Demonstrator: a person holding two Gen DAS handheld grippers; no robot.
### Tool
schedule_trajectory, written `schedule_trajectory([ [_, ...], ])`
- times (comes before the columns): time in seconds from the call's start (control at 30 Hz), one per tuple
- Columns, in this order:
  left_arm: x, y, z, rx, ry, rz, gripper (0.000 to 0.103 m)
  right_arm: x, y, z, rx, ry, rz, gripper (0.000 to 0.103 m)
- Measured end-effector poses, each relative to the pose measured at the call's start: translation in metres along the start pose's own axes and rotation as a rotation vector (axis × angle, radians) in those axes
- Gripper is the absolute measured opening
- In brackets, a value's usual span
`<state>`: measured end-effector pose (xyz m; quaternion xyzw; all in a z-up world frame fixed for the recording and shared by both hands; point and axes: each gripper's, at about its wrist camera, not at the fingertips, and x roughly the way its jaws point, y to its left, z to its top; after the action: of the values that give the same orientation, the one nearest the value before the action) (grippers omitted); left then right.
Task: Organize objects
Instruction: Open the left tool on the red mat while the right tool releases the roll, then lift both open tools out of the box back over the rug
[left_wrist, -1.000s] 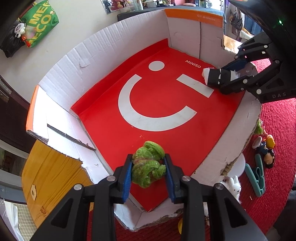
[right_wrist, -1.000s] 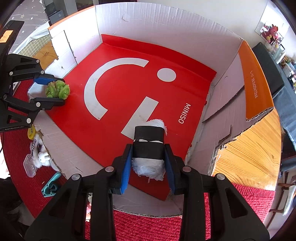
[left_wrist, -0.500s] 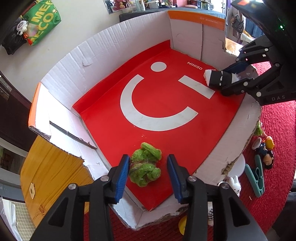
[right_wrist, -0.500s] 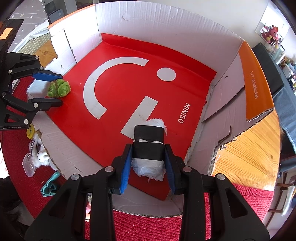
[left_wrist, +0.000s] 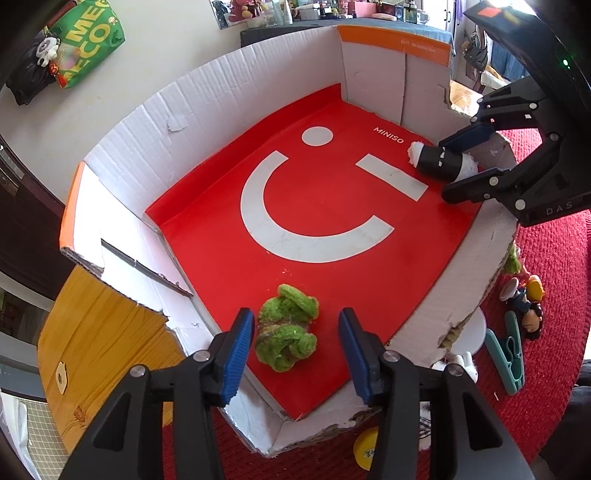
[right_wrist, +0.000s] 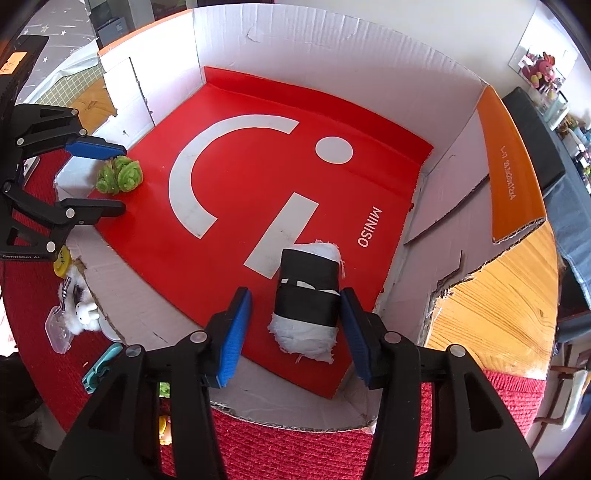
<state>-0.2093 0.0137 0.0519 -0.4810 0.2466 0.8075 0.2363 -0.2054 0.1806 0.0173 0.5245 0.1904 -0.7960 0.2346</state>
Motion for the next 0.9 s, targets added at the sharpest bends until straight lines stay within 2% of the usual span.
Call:
schedule_trajectory([
  [0.47,0.005,-0.002,0.007,-0.023,-0.028,-0.002,0.050,-0.014,-0.005,-0.012,0.027,-0.035,-0.002,0.049],
  [0.77,-0.017,0.001,0.010,-0.099,-0.116,-0.007,0.050,-0.047,-0.012,-0.008,0.075,-0.137,0.006,0.054],
  [0.8,-0.020,0.001,0.010,-0.110,-0.128,-0.008,0.050,-0.054,-0.014,0.006,0.080,-0.148,0.007,0.056],
  [0.9,-0.037,0.001,0.000,-0.135,-0.164,-0.001,0.050,-0.068,-0.009,0.008,0.096,-0.195,0.007,0.061],
])
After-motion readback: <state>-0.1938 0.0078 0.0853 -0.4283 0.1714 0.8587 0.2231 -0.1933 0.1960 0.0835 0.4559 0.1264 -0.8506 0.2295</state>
